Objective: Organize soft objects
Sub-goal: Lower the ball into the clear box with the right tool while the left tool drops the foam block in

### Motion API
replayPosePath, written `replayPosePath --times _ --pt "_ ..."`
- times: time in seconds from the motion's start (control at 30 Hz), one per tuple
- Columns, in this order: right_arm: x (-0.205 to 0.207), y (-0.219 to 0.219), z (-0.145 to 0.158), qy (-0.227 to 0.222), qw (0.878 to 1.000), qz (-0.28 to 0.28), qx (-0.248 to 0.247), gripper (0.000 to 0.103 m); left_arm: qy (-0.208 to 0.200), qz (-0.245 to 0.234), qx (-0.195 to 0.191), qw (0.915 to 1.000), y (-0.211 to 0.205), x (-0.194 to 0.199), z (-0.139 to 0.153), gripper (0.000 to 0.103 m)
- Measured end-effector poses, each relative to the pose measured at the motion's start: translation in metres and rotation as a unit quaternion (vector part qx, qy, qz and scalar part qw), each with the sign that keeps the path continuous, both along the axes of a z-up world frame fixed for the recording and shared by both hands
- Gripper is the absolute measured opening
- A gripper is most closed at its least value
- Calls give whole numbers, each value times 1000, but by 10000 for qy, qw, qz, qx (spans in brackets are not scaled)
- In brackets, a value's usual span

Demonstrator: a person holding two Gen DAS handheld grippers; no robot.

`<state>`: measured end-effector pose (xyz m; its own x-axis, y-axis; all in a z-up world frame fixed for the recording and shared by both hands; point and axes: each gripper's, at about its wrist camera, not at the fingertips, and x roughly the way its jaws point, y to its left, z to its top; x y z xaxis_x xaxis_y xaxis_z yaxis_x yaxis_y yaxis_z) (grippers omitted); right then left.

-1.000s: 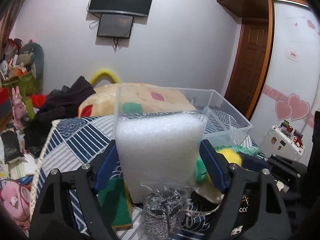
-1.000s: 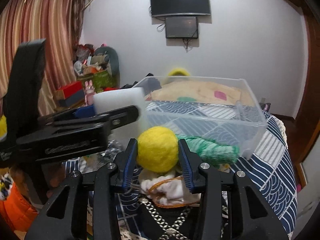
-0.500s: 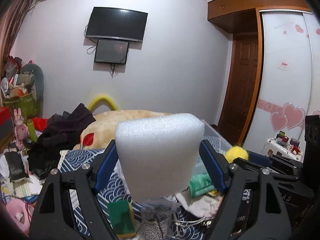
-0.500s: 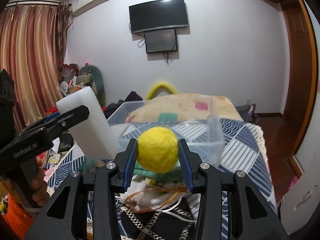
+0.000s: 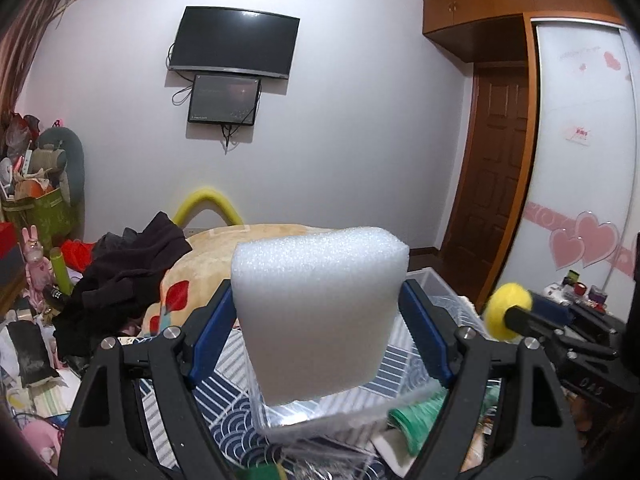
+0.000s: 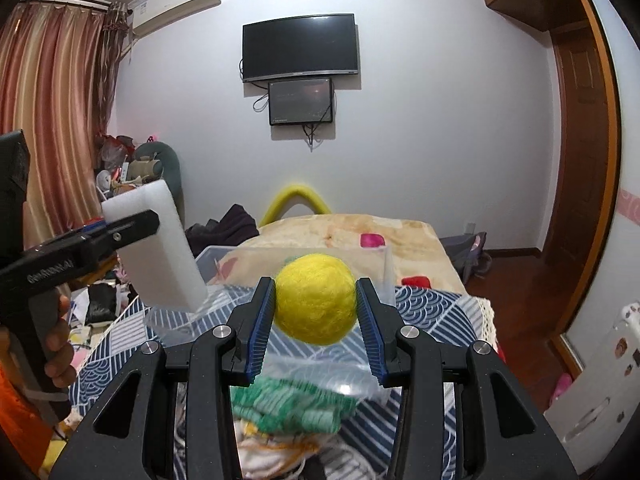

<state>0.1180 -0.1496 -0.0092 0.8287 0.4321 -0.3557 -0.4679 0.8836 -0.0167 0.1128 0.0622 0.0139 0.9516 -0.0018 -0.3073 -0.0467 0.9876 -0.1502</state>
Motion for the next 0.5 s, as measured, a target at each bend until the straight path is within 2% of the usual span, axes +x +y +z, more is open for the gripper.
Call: replayPosePath --times 0.17,0.33,0.5 --pt "17 10 -5 74 9994 -36 -346 38 496 -78 -35 9987 6 36 -18 81" --pt "38 17 -17 454 9973 -22 -582 38 1024 -288 -45 9943 4 59 -36 81" --pt "55 24 -29 902 9933 75 -724 38 1303 -361 149 9907 -5 73 -45 81"
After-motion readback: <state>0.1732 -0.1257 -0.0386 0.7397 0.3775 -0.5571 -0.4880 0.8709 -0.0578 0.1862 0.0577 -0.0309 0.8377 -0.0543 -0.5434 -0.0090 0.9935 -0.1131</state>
